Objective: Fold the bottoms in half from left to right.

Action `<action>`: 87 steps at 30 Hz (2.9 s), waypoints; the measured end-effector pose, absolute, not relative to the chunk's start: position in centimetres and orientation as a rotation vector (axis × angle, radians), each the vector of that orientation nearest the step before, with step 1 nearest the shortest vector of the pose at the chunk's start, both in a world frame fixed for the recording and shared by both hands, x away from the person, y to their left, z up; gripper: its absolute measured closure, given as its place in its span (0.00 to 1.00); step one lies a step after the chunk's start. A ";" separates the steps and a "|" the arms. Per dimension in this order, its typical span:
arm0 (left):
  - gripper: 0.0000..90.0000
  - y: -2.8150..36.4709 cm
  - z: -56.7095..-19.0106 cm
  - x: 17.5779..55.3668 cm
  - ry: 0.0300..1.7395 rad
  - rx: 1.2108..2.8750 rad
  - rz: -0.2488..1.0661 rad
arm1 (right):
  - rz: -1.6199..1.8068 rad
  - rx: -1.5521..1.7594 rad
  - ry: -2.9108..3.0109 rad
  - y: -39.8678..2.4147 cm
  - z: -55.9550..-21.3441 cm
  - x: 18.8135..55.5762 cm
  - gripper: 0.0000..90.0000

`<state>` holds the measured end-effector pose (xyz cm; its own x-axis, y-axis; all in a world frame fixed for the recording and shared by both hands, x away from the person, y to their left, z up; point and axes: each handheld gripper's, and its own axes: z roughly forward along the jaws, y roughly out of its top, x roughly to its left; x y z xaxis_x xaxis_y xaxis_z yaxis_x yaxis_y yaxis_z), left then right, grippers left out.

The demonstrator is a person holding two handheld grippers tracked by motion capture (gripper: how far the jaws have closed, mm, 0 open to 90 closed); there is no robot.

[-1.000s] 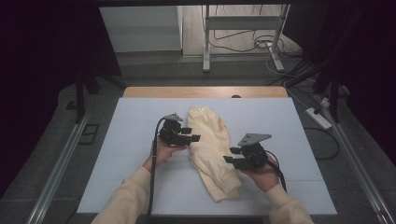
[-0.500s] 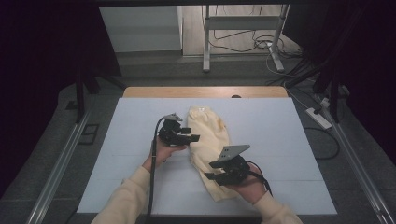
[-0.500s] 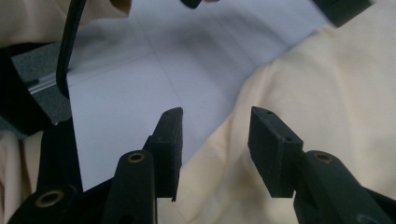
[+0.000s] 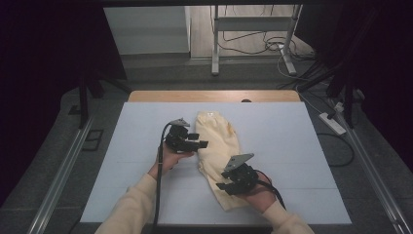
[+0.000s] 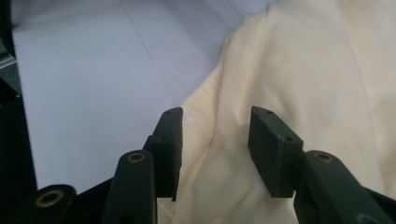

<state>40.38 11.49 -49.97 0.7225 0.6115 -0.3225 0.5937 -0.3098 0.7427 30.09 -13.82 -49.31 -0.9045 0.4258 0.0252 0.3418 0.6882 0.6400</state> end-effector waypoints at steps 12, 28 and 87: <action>0.40 11.6 -50.0 40.4 0.921 1.999 0.025 | 0.916 0.659 2.785 -14.1 -50.7 31.0 0.63; 0.40 11.6 -50.1 40.5 0.924 1.994 0.016 | 0.926 0.601 2.769 -14.4 -50.2 31.0 0.95; 0.36 16.8 -49.4 35.4 0.945 1.994 0.102 | 1.083 0.924 2.606 -21.2 -49.9 31.9 0.45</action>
<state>35.38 16.82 -49.41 0.7044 0.6533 -0.2774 0.5794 -0.3035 0.7564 31.95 -21.15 -49.91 -0.7928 0.6048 0.0750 0.4799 0.5437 0.6886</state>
